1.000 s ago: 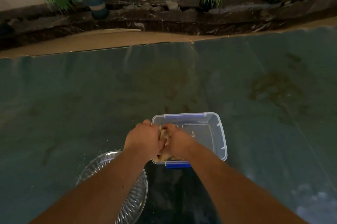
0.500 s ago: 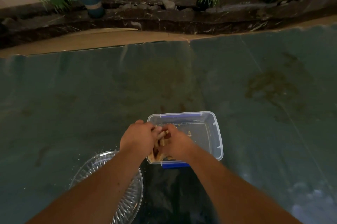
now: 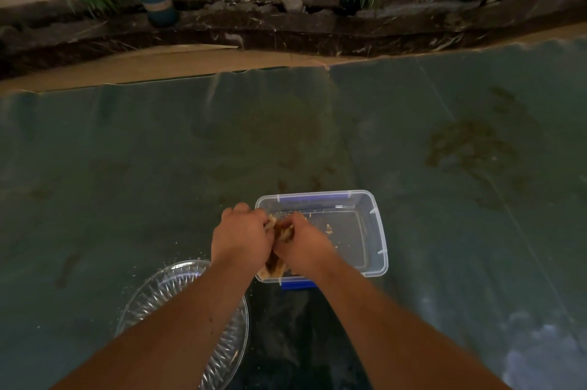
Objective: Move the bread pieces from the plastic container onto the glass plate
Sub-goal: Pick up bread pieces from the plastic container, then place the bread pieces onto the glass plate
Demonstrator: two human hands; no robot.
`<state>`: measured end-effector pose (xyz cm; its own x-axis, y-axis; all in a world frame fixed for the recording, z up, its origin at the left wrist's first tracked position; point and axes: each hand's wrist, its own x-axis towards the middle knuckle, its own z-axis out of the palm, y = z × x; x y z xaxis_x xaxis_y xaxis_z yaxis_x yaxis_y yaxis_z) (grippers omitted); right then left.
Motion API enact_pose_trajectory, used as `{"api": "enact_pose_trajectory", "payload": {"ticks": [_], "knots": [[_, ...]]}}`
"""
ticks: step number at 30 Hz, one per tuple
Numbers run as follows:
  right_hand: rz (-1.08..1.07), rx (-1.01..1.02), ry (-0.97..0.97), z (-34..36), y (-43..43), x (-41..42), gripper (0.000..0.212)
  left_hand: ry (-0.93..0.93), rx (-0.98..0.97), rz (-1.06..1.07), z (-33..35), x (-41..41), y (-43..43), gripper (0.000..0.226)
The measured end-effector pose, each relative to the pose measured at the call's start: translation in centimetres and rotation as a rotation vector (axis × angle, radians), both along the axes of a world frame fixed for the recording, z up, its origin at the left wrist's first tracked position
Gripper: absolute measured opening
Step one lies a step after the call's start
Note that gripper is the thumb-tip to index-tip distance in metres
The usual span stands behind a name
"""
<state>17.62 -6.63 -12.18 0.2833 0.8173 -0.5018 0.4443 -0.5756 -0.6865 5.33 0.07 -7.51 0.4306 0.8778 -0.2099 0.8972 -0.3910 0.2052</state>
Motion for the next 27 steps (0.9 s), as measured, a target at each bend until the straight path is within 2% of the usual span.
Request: {"api": "enact_pose_trajectory", "payload": {"ticks": [5,7,12,15,19,22,24,27], "knots": [[-0.149,0.066,0.005,1.6,-0.3,-0.1,0.021,-0.127,-0.005,0.076,1.0,0.3,-0.3,0.021],[-0.210,0.113,0.040,2.7,-0.6,0.0,0.013,-0.208,-0.049,0.159,2.0,0.1,-0.4,0.023],[-0.282,0.176,0.010,6.1,-0.7,-0.3,0.013,-0.378,-0.143,0.263,4.9,-1.9,-0.2,0.019],[-0.260,0.196,-0.049,8.2,-0.3,-0.9,0.018,-0.498,-0.179,0.327,6.2,-4.0,0.3,0.010],[-0.095,0.117,-0.184,11.3,0.6,-2.5,0.028,-0.624,-0.243,0.399,7.7,-8.2,1.5,0.022],[-0.170,0.112,-0.059,13.2,1.1,-4.7,0.037,-0.640,-0.280,0.426,8.3,-12.3,2.2,0.019],[-0.152,0.102,-0.012,13.9,1.3,-6.7,0.044,-0.631,-0.312,0.445,8.3,-15.1,2.3,0.017],[-0.092,0.080,0.069,13.2,1.4,-9.9,0.044,-0.628,-0.424,0.514,7.6,-19.4,1.7,0.016]]}}
